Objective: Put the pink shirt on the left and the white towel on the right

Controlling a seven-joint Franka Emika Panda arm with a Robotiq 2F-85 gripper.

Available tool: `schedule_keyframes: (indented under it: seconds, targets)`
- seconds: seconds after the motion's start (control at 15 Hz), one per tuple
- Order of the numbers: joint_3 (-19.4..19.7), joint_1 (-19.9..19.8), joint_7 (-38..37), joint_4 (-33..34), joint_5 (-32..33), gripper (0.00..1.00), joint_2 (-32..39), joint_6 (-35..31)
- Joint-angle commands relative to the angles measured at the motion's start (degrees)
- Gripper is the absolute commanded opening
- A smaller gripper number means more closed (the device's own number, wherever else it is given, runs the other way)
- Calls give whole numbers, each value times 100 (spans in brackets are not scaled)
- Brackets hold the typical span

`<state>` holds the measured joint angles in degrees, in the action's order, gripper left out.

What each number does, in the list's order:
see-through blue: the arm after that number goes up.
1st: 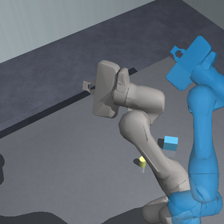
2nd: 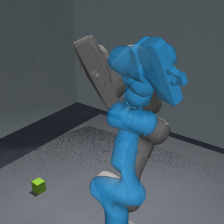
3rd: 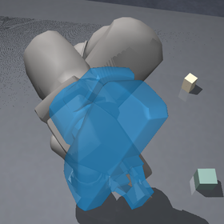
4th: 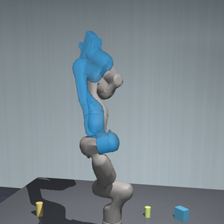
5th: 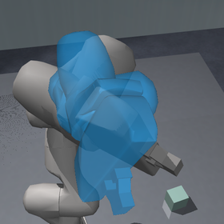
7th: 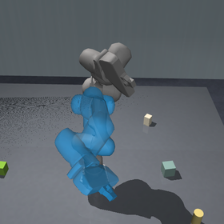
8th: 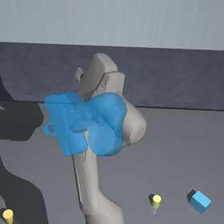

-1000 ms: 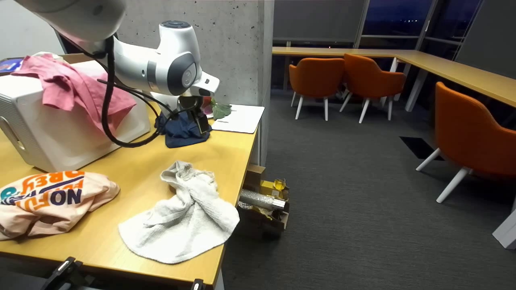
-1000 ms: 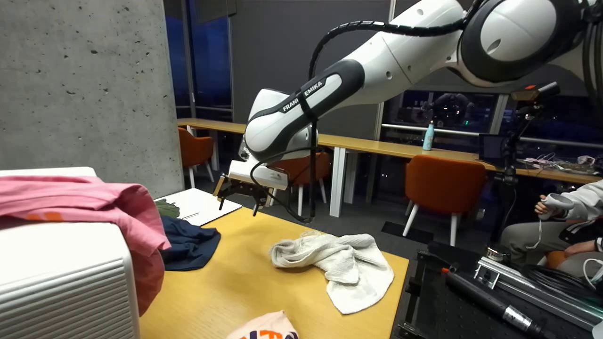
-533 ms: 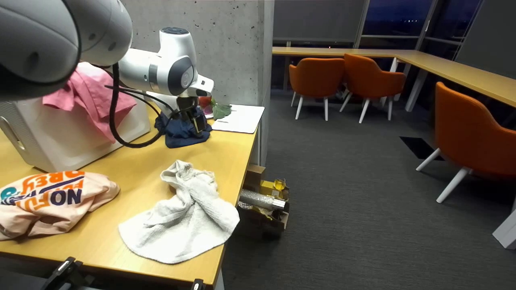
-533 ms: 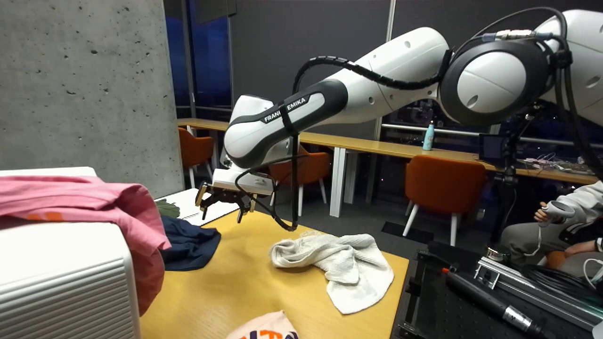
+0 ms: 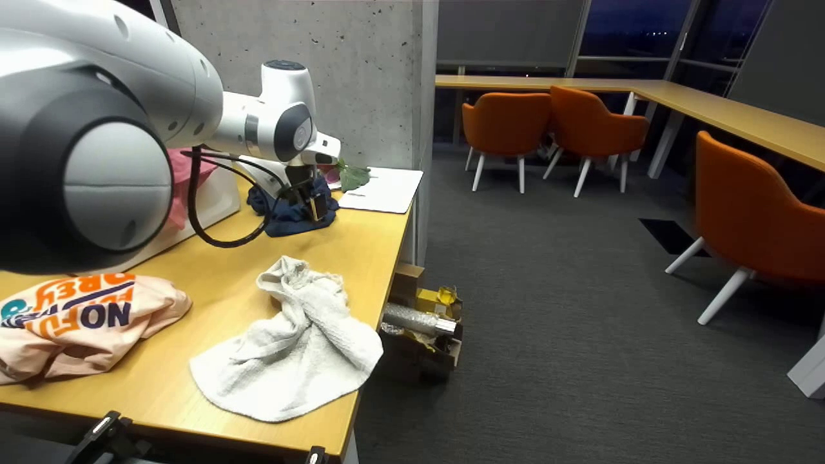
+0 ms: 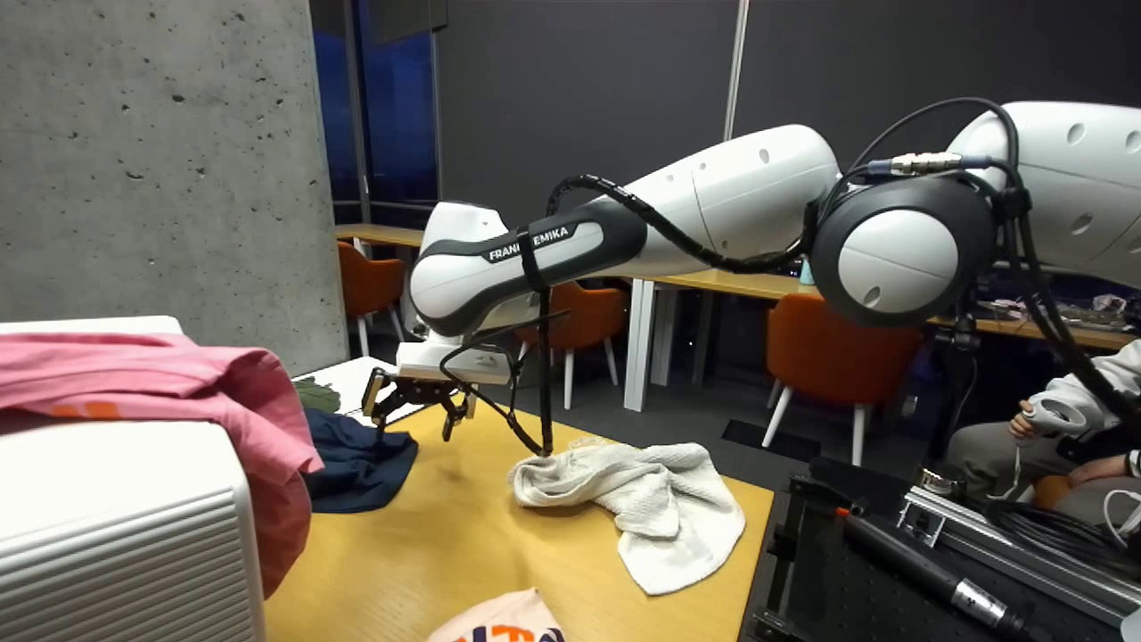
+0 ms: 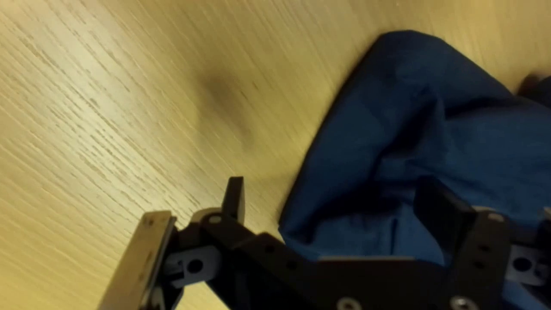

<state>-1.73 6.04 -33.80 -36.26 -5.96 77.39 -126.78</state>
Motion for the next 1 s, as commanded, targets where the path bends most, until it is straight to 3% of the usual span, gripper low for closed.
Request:
schedule_keyframes:
  seconds: [0.0, 0.4, 0.87, 0.93]
  targets:
    - [41, 23, 141, 703, -23, 100, 460, 341]
    - [30, 14, 160, 1160, -23, 100, 844, 658]
    - [103, -35, 151, 1431, 45, 100, 928, 1717]
    - [121, -46, 149, 1232, 51, 100, 813, 1712]
